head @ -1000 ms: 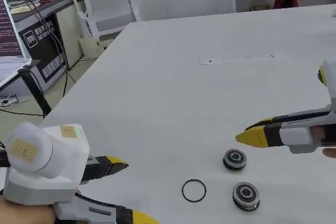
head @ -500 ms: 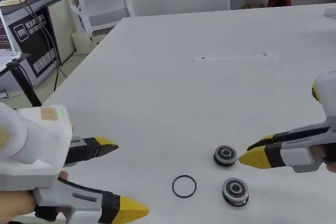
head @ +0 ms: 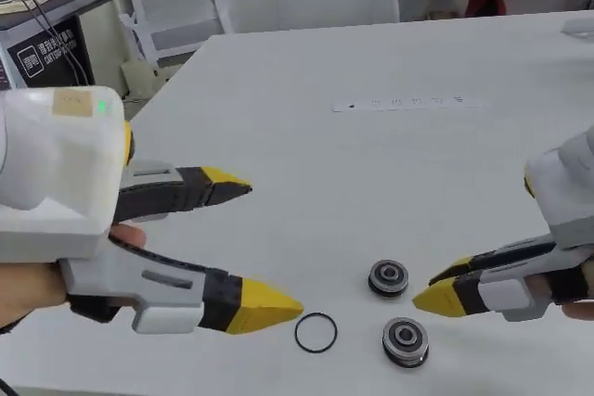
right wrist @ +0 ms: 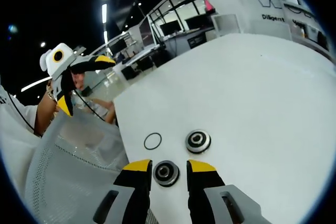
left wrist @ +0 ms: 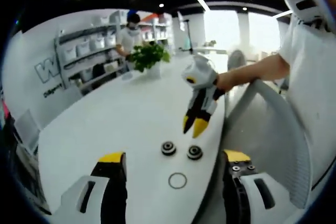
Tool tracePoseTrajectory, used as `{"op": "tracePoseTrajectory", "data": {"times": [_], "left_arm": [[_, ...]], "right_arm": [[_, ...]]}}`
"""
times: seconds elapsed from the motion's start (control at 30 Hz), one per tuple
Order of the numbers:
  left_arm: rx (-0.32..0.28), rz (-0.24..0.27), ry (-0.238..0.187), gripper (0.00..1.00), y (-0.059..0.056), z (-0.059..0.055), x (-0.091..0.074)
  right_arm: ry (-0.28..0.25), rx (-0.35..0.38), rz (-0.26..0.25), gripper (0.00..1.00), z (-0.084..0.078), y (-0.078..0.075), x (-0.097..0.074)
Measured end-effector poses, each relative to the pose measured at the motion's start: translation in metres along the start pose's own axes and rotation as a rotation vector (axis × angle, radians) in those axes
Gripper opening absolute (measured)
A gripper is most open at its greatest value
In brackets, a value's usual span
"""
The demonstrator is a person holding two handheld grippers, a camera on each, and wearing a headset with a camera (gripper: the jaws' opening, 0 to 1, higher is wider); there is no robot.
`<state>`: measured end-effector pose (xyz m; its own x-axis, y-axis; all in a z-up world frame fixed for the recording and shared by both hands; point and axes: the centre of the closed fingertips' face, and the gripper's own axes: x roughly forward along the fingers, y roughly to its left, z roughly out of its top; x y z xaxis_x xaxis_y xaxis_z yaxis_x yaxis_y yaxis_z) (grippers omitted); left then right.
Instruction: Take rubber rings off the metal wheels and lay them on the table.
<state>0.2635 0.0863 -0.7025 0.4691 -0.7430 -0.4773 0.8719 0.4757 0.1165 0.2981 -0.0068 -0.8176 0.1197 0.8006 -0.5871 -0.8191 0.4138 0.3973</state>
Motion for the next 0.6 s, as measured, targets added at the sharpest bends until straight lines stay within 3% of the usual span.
{"op": "tracePoseTrajectory", "data": {"times": [0.2,0.27,0.4,0.5,0.6], "left_arm": [[0.054,-0.045,-0.014,0.74,-0.007,0.014,0.023],[0.107,-0.049,-0.038,0.74,-0.007,0.021,0.032],[0.121,-0.070,-0.102,0.69,-0.010,0.031,0.051],[0.120,-0.092,-0.103,0.64,-0.014,0.029,0.062],[0.117,-0.126,-0.087,0.64,-0.021,0.026,0.077]], "right_arm": [[0.080,-0.053,0.014,0.24,-0.017,0.003,0.006],[0.101,-0.091,0.020,0.24,-0.022,0.004,0.009],[0.157,-0.135,0.018,0.24,-0.033,0.002,0.014],[0.177,-0.222,0.020,0.23,-0.039,0.001,0.017],[0.187,-0.250,0.017,0.23,-0.042,0.000,0.019]]}}
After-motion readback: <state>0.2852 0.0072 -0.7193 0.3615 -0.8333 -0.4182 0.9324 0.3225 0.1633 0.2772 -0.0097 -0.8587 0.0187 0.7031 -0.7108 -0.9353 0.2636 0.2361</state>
